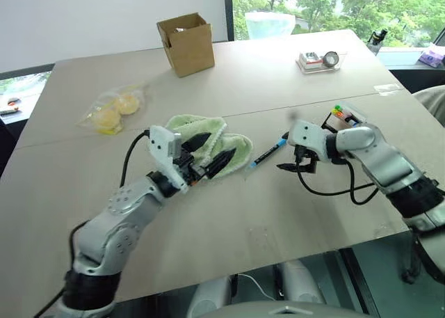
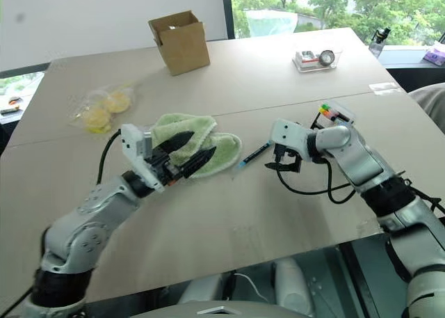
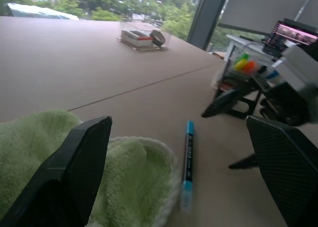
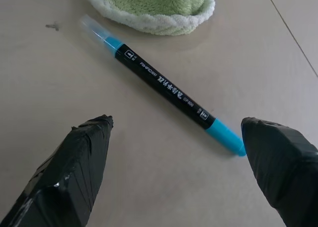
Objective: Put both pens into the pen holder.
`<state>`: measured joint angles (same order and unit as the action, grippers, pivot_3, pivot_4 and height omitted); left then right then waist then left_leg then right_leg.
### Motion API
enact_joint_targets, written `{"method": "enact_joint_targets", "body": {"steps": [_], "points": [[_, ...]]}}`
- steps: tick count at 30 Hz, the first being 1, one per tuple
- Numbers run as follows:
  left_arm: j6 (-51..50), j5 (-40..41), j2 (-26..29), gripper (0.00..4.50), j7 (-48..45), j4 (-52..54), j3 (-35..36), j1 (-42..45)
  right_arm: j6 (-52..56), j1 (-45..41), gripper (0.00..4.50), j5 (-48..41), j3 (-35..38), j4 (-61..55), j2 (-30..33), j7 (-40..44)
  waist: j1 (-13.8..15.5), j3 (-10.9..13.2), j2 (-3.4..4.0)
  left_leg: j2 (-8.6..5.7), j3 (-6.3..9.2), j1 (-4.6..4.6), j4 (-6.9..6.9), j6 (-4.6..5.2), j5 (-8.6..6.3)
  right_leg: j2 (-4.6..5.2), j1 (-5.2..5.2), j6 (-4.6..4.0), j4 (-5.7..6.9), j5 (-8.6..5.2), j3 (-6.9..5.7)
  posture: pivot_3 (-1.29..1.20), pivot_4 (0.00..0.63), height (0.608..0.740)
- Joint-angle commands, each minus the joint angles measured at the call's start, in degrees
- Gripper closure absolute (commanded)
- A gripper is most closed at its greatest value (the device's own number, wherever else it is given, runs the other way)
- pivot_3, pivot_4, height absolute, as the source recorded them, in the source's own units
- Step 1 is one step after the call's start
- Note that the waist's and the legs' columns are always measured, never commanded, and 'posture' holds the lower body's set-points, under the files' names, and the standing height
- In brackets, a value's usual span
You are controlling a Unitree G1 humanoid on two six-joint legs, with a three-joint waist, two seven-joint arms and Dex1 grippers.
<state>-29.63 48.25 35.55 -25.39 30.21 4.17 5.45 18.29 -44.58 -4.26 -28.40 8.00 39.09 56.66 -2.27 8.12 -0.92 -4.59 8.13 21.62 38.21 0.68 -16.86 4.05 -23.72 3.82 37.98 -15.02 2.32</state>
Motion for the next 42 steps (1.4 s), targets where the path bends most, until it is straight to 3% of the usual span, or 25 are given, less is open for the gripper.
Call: {"method": "enact_joint_targets", "body": {"steps": [1,8,16,21,25,26,33,35,36,38,40,42], "points": [[-1.59,2.13,1.89,0.00,-3.20,3.07,2.43,0.41,-7.46,-4.45,0.08,3.24,-0.51,7.57,-3.05,3.94,0.15,0.00,0.00,-0.01,0.00,-0.04,0.03,0.00,0.00,-0.01,0.06,0.02,-0.01,0.01,0.00,0.00,0.150,0.740],[-4.63,2.14,6.42,0.00,-7.48,8.24,3.54,-5.42,-17.17,-11.60,0.08,8.44,-2.04,23.76,-9.59,10.65,-0.11,0.02,0.02,-0.08,0.06,0.14,-0.01,0.00,0.00,0.07,-0.10,0.07,-0.18,0.04,0.02,0.00,0.150,0.740],[-3.86,-0.11,4.98,0.00,-5.93,10.87,4.94,-9.58,-24.71,-21.01,0.08,17.04,-4.24,43.84,-13.67,14.55,0.01,0.04,0.06,-0.09,0.12,0.05,-0.04,-0.01,0.00,0.04,-0.06,0.05,-0.10,0.06,0.02,0.00,0.150,0.740],[-3.66,-1.80,2.82,0.00,-4.32,12.96,3.84,-11.55,-25.27,-23.55,2.29,20.84,-5.27,49.85,-14.80,17.08,0.11,0.03,0.06,-0.13,0.15,0.03,-0.02,-0.01,0.00,0.05,-0.02,0.05,-0.11,0.06,0.01,0.00,0.150,0.740],[-3.54,-3.47,1.50,0.00,-3.67,13.78,2.88,-12.71,-20.00,-23.42,4.32,21.35,-5.15,48.28,-14.05,23.05,0.21,0.01,0.08,-0.13,0.16,0.02,-0.02,-0.01,0.00,0.07,-0.01,0.05,-0.09,0.06,0.01,0.00,0.150,0.740],[-3.53,-3.78,1.24,0.00,-3.49,14.08,2.83,-13.07,-18.87,-22.65,4.46,21.43,-5.16,46.28,-12.91,24.79,0.39,0.01,0.08,-0.13,0.17,0.02,-0.01,-0.01,0.00,0.07,-0.01,0.05,-0.08,0.06,0.01,0.00,0.150,0.740],[-2.80,-5.77,0.07,0.00,-3.11,14.81,3.15,-15.78,-13.18,-9.39,4.46,20.62,-2.91,21.98,-2.48,28.02,2.09,-0.01,0.10,-0.16,0.25,0.13,-0.05,-0.01,-0.01,0.10,-0.02,0.05,-0.21,0.06,-0.06,0.00,0.150,0.740],[-2.62,-6.01,0.04,0.00,-3.45,14.76,3.31,-16.12,-9.38,-6.50,3.47,19.58,-2.14,16.27,-1.22,29.39,2.06,-0.02,0.11,-0.15,0.24,0.11,-0.04,-0.01,-0.02,0.12,-0.01,0.05,-0.21,0.06,-0.05,0.00,0.150,0.740],[-2.51,-6.18,0.26,0.00,-3.87,14.58,3.34,-16.17,-7.24,-5.40,3.36,19.33,-1.69,14.03,-1.29,28.98,1.99,-0.02,0.11,-0.15,0.22,0.10,-0.05,-0.01,-0.02,0.12,-0.01,0.05,-0.21,0.06,-0.04,0.00,0.150,0.740],[-2.24,-6.58,0.72,0.00,-4.88,14.03,3.28,-16.19,-1.05,-3.80,2.59,18.50,-0.37,9.96,-2.87,27.09,1.94,-0.05,0.07,-0.13,0.23,0.07,-0.04,-0.01,-0.02,0.11,0.00,0.04,-0.17,0.06,-0.02,0.00,0.150,0.740],[-1.96,-7.10,0.95,0.00,-5.80,13.37,3.27,-16.20,3.59,-2.78,1.51,18.00,0.30,6.56,-4.08,26.48,1.61,-0.05,0.07,-0.12,0.22,0.06,-0.04,-0.01,-0.02,0.10,0.01,0.04,-0.16,0.06,-0.01,0.00,0.150,0.740],[-1.65,-7.71,1.51,0.00,-6.98,12.75,3.32,-16.21,6.25,-2.14,1.39,17.17,0.60,3.78,-5.42,26.21,1.39,-0.06,0.07,-0.12,0.20,0.03,-0.05,-0.01,-0.02,0.09,0.01,0.04,-0.15,0.06,0.03,0.00,0.150,0.740]]}}
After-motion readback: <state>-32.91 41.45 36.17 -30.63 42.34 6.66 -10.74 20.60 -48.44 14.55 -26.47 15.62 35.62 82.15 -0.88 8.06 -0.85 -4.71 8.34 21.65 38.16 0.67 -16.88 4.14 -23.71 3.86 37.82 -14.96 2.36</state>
